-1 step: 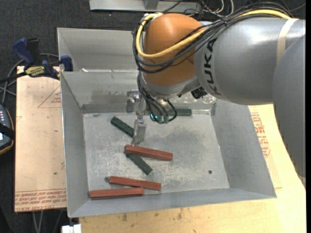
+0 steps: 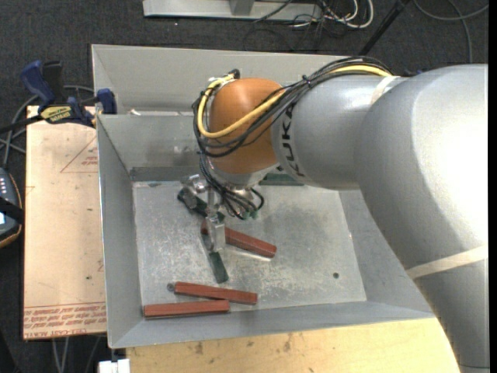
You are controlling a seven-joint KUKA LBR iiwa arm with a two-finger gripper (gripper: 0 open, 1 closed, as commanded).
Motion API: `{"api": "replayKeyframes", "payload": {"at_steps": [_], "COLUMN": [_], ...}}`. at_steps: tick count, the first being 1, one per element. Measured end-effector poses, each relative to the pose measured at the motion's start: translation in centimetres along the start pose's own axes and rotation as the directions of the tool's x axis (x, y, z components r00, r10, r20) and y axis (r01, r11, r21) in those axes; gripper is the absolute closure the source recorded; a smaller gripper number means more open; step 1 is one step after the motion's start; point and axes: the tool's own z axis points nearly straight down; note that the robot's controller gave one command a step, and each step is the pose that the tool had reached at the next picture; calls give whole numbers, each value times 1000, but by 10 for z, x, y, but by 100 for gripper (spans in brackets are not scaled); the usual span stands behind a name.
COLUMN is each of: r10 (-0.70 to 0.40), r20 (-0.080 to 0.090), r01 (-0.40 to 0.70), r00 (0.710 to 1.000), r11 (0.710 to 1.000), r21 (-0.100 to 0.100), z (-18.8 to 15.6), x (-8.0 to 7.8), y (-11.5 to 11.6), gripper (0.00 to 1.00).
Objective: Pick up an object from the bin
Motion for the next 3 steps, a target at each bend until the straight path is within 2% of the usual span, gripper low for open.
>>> {"api": "replayKeyframes", "payload": {"at_steps": [1,2,3], "r10": [-119,-233,-229], "r20": [4,1,2], "r01": [119,233,229], "r00": [993,972,973], "r11": [993,972,973], "r21": [6,1,1], "z": [-6,1,1], "x": [-15,-19,-20], "y": [-77,-26,-28], "gripper": [0,0,100]}}
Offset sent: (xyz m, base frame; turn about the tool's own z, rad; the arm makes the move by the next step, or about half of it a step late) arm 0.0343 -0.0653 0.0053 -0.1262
